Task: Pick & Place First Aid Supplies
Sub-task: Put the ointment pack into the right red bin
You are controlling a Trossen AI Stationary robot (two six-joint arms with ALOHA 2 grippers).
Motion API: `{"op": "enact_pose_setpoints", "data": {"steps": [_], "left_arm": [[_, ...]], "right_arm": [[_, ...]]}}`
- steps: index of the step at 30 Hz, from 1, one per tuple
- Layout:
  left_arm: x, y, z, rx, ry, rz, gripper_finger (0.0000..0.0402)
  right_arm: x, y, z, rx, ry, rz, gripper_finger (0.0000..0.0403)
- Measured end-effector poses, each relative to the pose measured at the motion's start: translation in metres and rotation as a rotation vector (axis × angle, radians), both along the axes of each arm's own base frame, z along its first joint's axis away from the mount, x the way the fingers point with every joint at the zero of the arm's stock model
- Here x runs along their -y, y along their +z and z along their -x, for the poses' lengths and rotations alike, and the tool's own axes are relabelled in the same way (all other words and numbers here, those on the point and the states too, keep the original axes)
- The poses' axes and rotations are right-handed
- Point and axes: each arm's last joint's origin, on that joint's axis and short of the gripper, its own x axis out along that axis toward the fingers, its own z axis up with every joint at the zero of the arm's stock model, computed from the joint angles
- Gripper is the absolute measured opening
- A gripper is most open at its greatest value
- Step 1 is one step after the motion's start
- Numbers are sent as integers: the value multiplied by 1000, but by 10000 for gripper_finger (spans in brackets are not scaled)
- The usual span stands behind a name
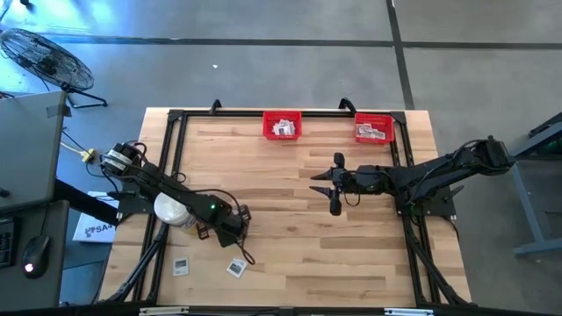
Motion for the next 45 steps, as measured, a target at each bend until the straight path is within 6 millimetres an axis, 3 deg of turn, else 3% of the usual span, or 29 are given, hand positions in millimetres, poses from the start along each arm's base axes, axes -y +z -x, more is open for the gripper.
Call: {"op": "enact_pose_setpoints", "data": {"steps": [18, 29, 39, 45], "left_arm": [[-1, 11, -10, 71, 96, -28, 0], [-5, 40, -21, 169, 137, 14, 0], [-6, 40, -20, 169, 132, 3, 0], [-5, 43, -22, 179, 130, 11, 0]], "right_arm": [[-1, 0, 0, -5, 43, 23, 126], [-1, 0, 0, -6, 44, 25, 126], [-1, -2, -2, -10, 57, 65, 126], [-3, -13, -12, -17, 74, 63, 126]]}}
